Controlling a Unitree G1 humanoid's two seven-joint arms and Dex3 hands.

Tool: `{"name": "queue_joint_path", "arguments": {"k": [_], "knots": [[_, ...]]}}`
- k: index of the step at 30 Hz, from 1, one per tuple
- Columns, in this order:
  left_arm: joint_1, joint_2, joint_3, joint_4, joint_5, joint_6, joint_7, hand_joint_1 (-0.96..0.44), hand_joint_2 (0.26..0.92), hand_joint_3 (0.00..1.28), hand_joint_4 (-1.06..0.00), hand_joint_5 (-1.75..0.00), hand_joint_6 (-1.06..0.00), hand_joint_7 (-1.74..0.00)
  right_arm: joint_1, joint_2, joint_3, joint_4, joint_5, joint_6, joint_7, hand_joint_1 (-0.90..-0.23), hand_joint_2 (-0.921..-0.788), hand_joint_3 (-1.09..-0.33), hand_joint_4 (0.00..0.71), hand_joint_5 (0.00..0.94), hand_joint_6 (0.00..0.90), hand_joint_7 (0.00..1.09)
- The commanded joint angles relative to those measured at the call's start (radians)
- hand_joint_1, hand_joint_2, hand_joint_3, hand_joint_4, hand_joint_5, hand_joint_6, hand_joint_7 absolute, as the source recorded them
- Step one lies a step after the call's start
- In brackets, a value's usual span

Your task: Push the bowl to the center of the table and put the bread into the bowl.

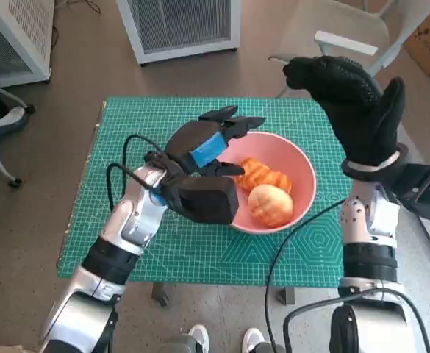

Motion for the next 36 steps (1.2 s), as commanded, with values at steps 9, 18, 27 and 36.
{"name": "queue_joint_path", "arguments": {"k": [9,18,27,36], "knots": [[0.033,-0.008,0.068,-0.02,-0.104,-0.043,0.015,-0.47,0.921,0.09,-0.27,-0.02,-0.38,-0.13,0.011,0.001,0.002,0.012,-0.008,0.007,-0.002,-0.673,-0.921,-0.735,0.267,0.0,0.069,0.55],[0.048,-0.016,0.111,0.0,-0.169,-0.085,0.032,-0.47,0.921,0.13,-0.31,-0.03,-0.38,-0.13,0.008,0.005,0.002,0.017,-0.013,0.003,-0.007,-0.663,-0.921,-0.737,0.266,0.0,0.066,0.55],[0.066,-0.026,0.138,-0.004,-0.223,-0.082,0.016,-0.47,0.921,0.15,-0.34,-0.04,-0.38,-0.13,0.013,0.009,0.007,0.003,-0.015,0.004,-0.012,-0.663,-0.921,-0.737,0.267,0.0,0.066,0.56],[0.074,-0.028,0.149,-0.008,-0.258,-0.083,0.003,-0.48,0.921,0.16,-0.35,-0.03,-0.37,-0.13,0.014,0.008,0.007,0.002,-0.017,0.0,-0.012,-0.66,-0.921,-0.737,0.267,0.0,0.065,0.56]]}}
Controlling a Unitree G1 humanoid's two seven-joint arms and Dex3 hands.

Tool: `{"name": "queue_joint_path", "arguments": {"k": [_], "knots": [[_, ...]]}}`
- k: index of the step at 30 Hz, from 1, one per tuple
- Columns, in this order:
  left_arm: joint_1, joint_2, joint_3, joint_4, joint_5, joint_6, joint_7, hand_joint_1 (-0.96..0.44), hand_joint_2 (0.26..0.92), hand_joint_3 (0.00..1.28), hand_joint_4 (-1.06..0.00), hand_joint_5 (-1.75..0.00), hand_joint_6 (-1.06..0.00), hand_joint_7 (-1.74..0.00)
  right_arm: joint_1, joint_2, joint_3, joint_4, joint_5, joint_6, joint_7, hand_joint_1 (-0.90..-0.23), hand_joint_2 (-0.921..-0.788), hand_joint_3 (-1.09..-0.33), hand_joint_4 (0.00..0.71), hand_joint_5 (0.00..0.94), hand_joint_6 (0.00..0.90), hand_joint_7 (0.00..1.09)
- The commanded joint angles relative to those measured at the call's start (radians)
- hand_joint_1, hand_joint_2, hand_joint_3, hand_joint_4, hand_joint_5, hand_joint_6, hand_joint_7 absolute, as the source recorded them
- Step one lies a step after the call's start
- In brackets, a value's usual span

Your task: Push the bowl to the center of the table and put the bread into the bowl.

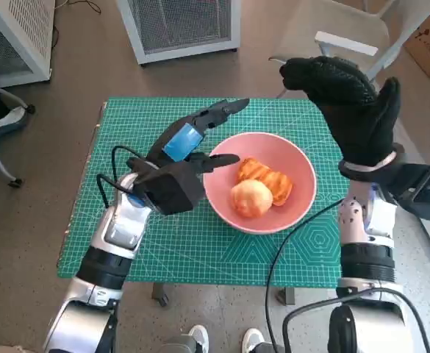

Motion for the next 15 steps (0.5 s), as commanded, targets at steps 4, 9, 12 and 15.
{"name": "queue_joint_path", "arguments": {"k": [4,9,12,15], "knots": [[0.014,-0.003,0.023,-0.007,-0.049,-0.007,-0.023,-0.49,0.921,0.17,-0.34,-0.03,-0.37,-0.13,0.012,-0.002,0.003,0.006,-0.01,0.003,-0.002,-0.659,-0.921,-0.738,0.267,0.0,0.064,0.56],[0.016,-0.007,0.031,-0.009,-0.07,-0.002,-0.037,-0.51,0.921,0.19,-0.34,-0.02,-0.37,-0.13,0.01,-0.002,0.002,0.009,-0.009,0.003,-0.002,-0.66,-0.921,-0.738,0.266,0.0,0.064,0.56],[0.02,-0.009,0.034,-0.015,-0.081,0.0,-0.044,-0.51,0.921,0.19,-0.33,-0.02,-0.37,-0.13,0.01,-0.002,0.002,0.007,-0.01,0.005,-0.005,-0.661,-0.921,-0.737,0.267,0.0,0.064,0.56],[0.023,-0.01,0.037,-0.02,-0.087,0.001,-0.05,-0.51,0.921,0.19,-0.33,-0.02,-0.37,-0.13,0.011,-0.001,0.002,0.005,-0.01,0.007,-0.006,-0.663,-0.921,-0.737,0.267,0.0,0.066,0.57]]}}
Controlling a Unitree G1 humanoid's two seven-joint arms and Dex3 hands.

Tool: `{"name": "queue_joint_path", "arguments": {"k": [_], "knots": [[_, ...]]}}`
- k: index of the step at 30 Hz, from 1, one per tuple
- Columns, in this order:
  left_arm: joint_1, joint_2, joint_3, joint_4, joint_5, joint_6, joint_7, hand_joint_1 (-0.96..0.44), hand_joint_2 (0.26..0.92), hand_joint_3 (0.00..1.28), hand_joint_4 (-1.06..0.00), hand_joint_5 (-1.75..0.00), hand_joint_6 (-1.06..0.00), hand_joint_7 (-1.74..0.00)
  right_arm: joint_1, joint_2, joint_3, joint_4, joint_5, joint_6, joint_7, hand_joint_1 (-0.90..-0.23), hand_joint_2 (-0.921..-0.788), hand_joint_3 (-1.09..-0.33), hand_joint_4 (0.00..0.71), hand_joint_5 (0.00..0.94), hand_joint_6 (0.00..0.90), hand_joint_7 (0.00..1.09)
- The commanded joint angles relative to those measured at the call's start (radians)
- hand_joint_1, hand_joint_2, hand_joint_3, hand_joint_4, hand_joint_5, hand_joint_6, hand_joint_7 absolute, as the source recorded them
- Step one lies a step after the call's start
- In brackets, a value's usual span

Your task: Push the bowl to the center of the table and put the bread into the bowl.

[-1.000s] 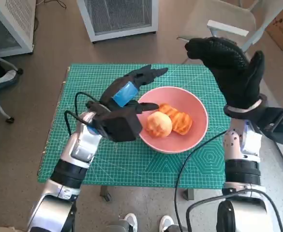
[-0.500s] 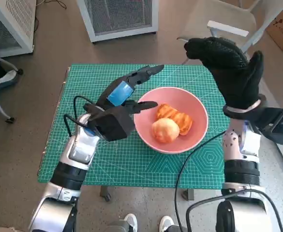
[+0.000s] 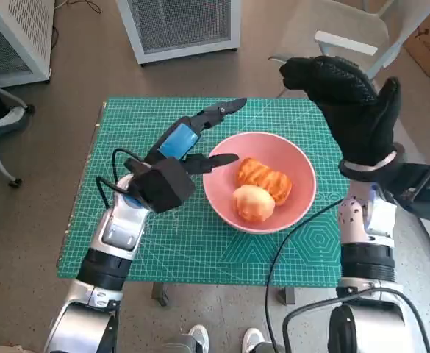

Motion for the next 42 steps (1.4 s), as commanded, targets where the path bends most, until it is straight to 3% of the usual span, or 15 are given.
{"name": "queue_joint_path", "arguments": {"k": [1,42], "knots": [[0.017,-0.004,0.011,-0.022,-0.025,0.001,-0.016,-0.51,0.921,0.19,-0.33,-0.02,-0.37,-0.14,0.012,-0.001,0.002,0.004,-0.009,0.008,-0.005,-0.664,-0.921,-0.737,0.267,0.0,0.067,0.57],[0.048,-0.008,0.01,-0.054,-0.034,0.005,-0.039,-0.52,0.921,0.2,-0.34,-0.01,-0.36,-0.15,0.018,-0.001,0.005,0.0,-0.01,0.013,-0.014,-0.673,-0.921,-0.719,0.268,0.003,0.072,0.58]]}}
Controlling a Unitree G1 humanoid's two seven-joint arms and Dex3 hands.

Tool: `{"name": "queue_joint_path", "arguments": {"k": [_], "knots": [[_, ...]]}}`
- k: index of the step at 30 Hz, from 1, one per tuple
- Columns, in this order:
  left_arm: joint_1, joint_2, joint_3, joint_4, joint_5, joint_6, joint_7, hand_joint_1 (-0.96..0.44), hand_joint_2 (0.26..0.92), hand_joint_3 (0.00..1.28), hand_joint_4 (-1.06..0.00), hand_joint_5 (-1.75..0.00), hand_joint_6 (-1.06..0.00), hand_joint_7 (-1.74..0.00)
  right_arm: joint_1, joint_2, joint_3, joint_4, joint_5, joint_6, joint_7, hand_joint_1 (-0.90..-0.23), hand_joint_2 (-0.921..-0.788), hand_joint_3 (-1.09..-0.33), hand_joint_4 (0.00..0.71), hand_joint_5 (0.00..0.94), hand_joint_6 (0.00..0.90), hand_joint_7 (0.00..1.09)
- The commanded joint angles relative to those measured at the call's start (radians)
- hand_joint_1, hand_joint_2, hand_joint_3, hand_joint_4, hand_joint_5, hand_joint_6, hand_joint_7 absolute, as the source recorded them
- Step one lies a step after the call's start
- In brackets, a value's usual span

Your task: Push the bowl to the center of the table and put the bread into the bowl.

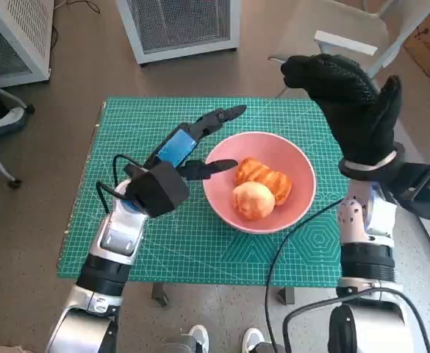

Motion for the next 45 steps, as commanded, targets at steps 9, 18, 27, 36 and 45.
{"name": "queue_joint_path", "arguments": {"k": [9,18,27,36,45], "knots": [[0.009,-0.005,0.001,-0.018,-0.009,-0.011,-0.005,-0.52,0.921,0.2,-0.34,-0.01,-0.35,-0.15,0.02,0.0,0.005,0.003,-0.013,0.007,-0.001,-0.668,-0.921,-0.719,0.272,0.004,0.075,0.58],[0.018,-0.002,0.003,-0.024,-0.012,-0.02,-0.009,-0.51,0.921,0.2,-0.34,-0.01,-0.35,-0.16,0.022,-0.001,0.004,-0.001,-0.008,0.011,0.002,-0.668,-0.921,-0.718,0.273,0.004,0.075,0.58],[0.025,0.009,0.026,-0.05,-0.034,-0.009,-0.018,-0.53,0.921,0.2,-0.34,-0.01,-0.35,-0.16,0.023,-0.004,0.004,-0.004,-0.01,0.013,-0.002,-0.67,-0.921,-0.718,0.273,0.004,0.075,0.58],[0.038,0.013,0.071,-0.077,-0.086,-0.033,-0.027,-0.57,0.921,0.21,-0.35,-0.01,-0.34,-0.17,0.022,-0.004,0.003,-0.003,-0.013,0.007,-0.004,-0.67,-0.921,-0.718,0.273,0.003,0.074,0.58],[0.057,-0.02,0.149,-0.066,-0.204,-0.09,-0.03,-0.58,0.921,0.21,-0.34,0.0,-0.34,-0.18,0.023,-0.002,0.005,-0.007,-0.016,0.012,-0.011,-0.668,-0.921,-0.719,0.273,0.003,0.074,0.58]]}}
